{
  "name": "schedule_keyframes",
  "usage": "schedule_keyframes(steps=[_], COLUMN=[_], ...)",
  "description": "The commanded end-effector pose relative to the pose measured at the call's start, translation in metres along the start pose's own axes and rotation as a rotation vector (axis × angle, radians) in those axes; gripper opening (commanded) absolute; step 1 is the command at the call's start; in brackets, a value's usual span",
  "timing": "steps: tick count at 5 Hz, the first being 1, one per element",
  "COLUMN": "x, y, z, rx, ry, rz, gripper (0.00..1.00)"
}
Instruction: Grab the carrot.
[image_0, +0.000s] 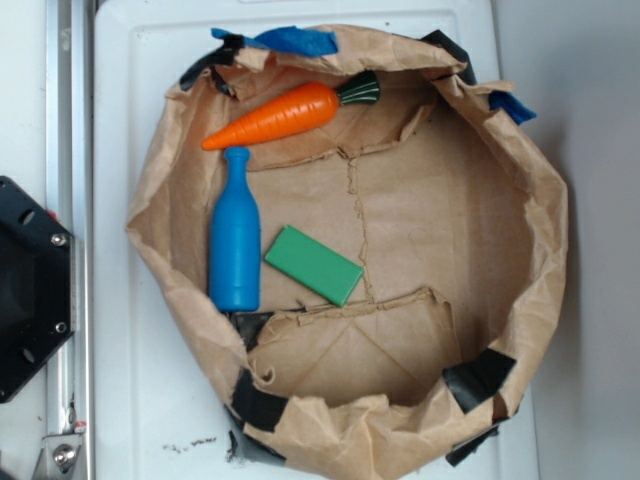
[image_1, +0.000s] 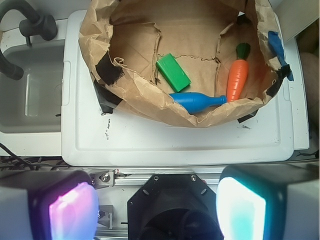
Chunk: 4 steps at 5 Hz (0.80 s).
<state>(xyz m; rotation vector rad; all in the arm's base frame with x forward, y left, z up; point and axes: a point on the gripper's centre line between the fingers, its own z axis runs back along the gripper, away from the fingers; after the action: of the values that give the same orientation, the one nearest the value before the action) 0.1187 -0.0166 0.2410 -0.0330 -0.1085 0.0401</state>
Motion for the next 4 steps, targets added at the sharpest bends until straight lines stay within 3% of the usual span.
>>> schedule_keyframes(steps=[1, 2, 4], x=[0.0, 0.023, 0.088], y=[0.0, -0.01, 0.009], z=[0.0, -0.003, -0.038], rx=[0.0, -0.06, -0.055], ry=[0.0, -0.035, -0.095], rz=[0.0, -0.063, -0.014], gripper=[1.0, 1.0, 1.0])
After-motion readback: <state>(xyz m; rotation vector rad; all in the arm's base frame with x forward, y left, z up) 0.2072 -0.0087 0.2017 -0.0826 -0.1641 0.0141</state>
